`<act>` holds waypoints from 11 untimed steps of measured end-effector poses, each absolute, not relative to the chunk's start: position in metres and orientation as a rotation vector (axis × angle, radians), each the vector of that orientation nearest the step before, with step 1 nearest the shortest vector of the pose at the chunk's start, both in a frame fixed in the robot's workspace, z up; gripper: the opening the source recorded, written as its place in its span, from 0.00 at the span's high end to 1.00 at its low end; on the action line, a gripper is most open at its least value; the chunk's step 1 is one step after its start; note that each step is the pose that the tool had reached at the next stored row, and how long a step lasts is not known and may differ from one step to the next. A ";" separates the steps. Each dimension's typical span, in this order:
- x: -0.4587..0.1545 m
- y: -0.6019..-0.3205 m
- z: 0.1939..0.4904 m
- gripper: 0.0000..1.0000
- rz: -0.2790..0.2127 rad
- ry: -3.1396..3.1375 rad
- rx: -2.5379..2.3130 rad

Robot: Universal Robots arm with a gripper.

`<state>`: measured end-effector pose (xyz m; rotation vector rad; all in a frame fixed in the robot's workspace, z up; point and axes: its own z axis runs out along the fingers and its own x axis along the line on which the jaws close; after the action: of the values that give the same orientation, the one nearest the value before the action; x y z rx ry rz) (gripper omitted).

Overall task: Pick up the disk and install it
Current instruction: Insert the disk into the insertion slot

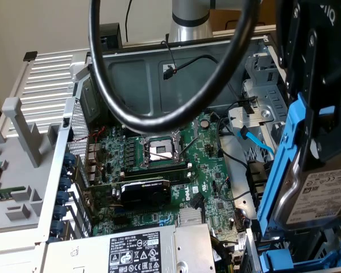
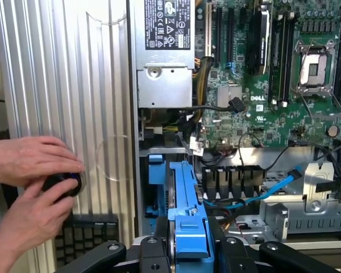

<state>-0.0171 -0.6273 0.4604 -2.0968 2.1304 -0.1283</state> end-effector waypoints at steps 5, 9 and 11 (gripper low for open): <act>-0.017 -0.628 0.459 0.63 -0.127 2.123 -2.104; -0.017 -0.628 0.456 0.63 -0.127 2.123 -2.104; -0.017 -0.628 0.454 0.63 -0.127 2.123 -2.104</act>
<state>-0.0170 -0.6279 0.4544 -2.1042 2.1228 -0.1273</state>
